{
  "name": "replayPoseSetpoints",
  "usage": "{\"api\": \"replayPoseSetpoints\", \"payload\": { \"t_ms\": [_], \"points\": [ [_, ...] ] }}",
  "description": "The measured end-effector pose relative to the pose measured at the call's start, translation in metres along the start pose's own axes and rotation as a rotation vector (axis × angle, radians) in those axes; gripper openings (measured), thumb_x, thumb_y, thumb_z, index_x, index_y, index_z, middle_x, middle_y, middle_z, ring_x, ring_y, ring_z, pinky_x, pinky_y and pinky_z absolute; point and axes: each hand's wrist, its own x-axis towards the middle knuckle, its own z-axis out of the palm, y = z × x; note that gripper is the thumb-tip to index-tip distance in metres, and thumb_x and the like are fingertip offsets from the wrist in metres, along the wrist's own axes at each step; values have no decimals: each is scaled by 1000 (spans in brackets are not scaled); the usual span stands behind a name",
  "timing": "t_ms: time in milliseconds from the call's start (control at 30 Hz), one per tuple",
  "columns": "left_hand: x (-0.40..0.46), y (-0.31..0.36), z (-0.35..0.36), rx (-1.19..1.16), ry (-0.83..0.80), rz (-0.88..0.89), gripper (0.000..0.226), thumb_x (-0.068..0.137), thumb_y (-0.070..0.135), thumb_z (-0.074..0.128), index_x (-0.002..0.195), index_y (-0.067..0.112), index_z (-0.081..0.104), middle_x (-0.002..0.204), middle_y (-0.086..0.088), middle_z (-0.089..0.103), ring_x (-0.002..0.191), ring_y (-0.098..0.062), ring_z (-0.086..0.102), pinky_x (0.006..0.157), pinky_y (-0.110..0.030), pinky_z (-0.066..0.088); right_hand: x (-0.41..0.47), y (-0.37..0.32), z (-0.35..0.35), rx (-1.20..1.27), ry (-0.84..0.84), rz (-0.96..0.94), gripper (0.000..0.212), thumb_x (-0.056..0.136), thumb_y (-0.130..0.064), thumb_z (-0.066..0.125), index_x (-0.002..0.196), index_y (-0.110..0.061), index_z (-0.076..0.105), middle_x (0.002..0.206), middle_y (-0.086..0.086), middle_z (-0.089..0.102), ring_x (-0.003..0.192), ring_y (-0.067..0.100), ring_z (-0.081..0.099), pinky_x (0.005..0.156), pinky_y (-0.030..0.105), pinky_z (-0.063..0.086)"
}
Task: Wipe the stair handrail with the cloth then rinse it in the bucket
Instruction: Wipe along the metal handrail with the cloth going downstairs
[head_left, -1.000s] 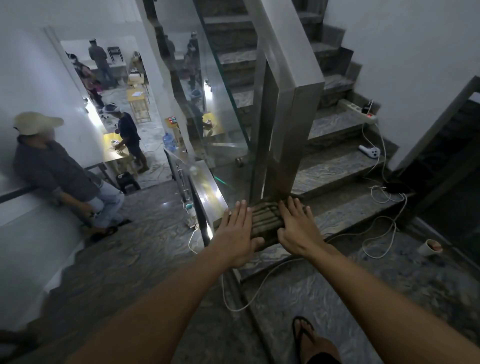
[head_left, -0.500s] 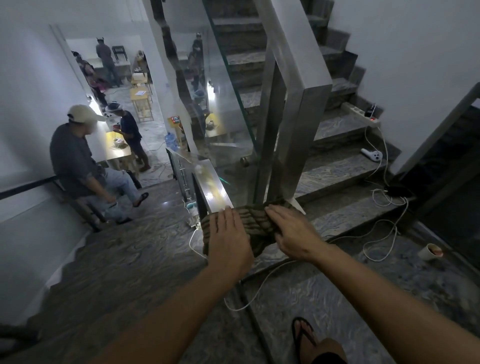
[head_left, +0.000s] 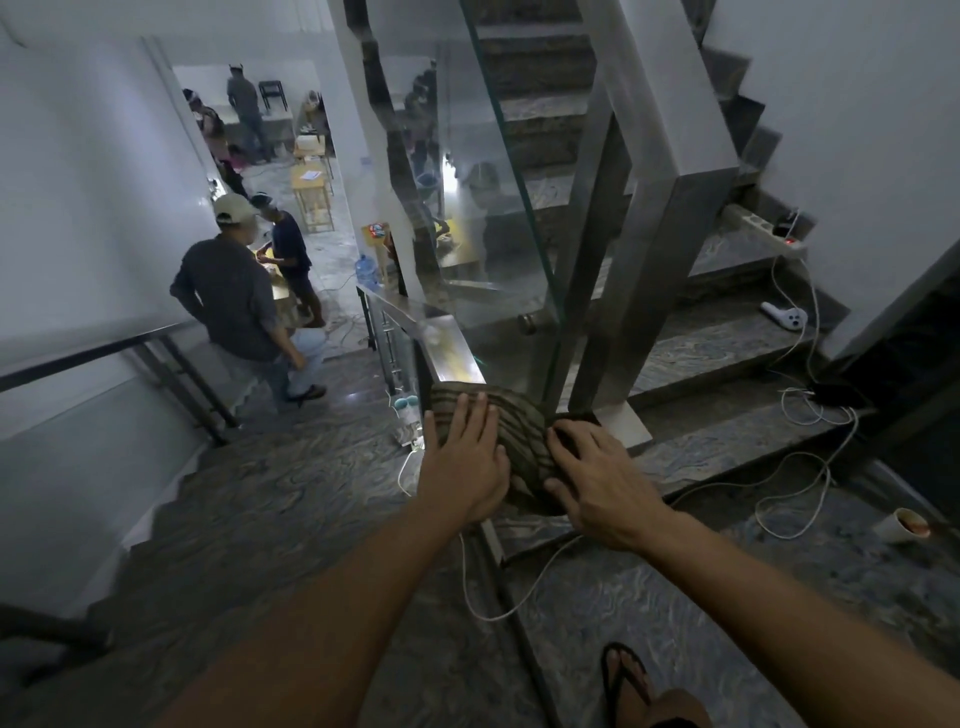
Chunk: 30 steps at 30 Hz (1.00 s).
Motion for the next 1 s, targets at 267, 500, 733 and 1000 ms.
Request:
{"api": "replayPoseSetpoints", "payload": {
  "t_ms": [267, 500, 733, 1000],
  "points": [
    [38, -37, -12, 1, -83, 97, 58, 99, 36, 15, 152, 23, -6, 162, 3, -14, 148, -15, -16, 117, -58, -10, 22, -42, 8, -89, 112, 71, 54, 89, -54, 27, 118, -15, 51, 110, 10, 53, 92, 21, 44, 78, 34, 40],
    [76, -67, -29, 3, -138, 121, 61, 98, 36, 18, 151, 22, -7, 162, 2, -13, 148, -15, -15, 115, -57, -13, 53, -66, 18, -71, 172, 163, 67, 89, -47, 28, 145, -10, 31, 107, 16, 54, 89, 27, 48, 74, 40, 43],
    [99, -87, -36, -40, -150, 163, 59, 99, 34, 20, 152, 23, -5, 162, 4, -11, 148, -13, -14, 115, -57, -13, 78, -88, 36, 82, 39, 180, 77, 96, -45, 26, 143, -3, -18, 152, 18, -26, 144, 33, -21, 112, 44, -17],
    [134, -108, -44, -38, -150, 179, 58, 100, 29, 24, 152, 26, -2, 162, 6, -8, 149, -12, -12, 117, -59, -9, 100, -95, 32, 164, 12, 195, 75, 87, -52, 6, 149, -15, -14, 159, 19, -11, 147, 33, -13, 113, 43, -11]
  ]
}}
